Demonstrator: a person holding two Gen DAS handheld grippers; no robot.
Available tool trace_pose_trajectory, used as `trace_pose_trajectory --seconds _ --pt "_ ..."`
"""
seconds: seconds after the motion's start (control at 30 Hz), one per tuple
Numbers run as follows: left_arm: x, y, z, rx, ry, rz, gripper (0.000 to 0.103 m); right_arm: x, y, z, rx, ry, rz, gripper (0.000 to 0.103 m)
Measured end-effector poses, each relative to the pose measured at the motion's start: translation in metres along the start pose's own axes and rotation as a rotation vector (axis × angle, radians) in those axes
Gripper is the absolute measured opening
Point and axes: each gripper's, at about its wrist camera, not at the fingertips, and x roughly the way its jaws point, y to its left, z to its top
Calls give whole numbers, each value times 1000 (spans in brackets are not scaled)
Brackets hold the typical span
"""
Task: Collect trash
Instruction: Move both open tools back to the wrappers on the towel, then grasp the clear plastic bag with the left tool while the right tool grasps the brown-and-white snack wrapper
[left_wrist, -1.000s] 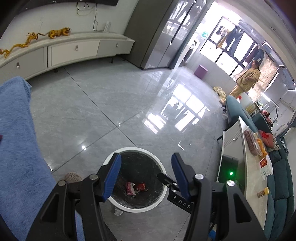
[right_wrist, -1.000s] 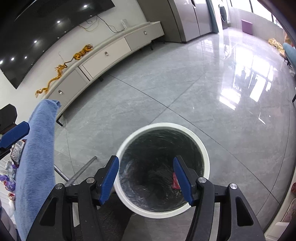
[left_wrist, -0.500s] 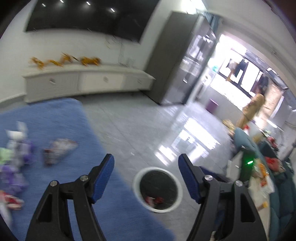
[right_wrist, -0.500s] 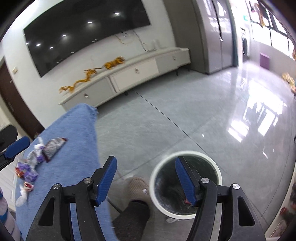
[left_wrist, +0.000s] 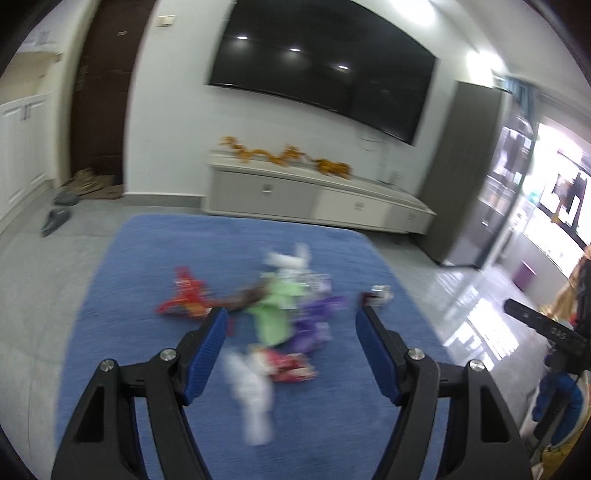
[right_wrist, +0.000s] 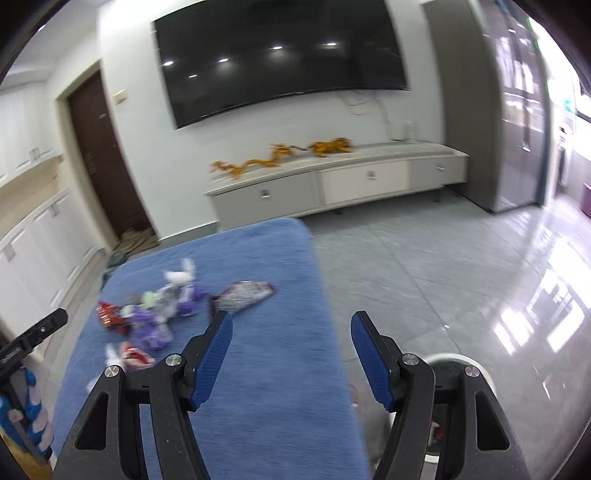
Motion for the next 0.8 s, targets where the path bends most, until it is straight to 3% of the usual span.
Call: trace_pose_trajectory --seconds 0.17,0.4,0.5,0.67,0.8 --pt "8 35 -15 -23 37 48 70 29 21 0 -31 43 47 64" --pt "59 18 -54 25 181 19 70 89 29 -9 -33 148 70 65" --pt "79 17 -64 33 220 29 68 117 35 -12 -45 184 73 73" --pt "100 25 -71 9 255 31 55 162 40 -8 7 231 107 79" --pt "106 31 -73 -21 259 -4 52 190 41 1 69 253 126 80"
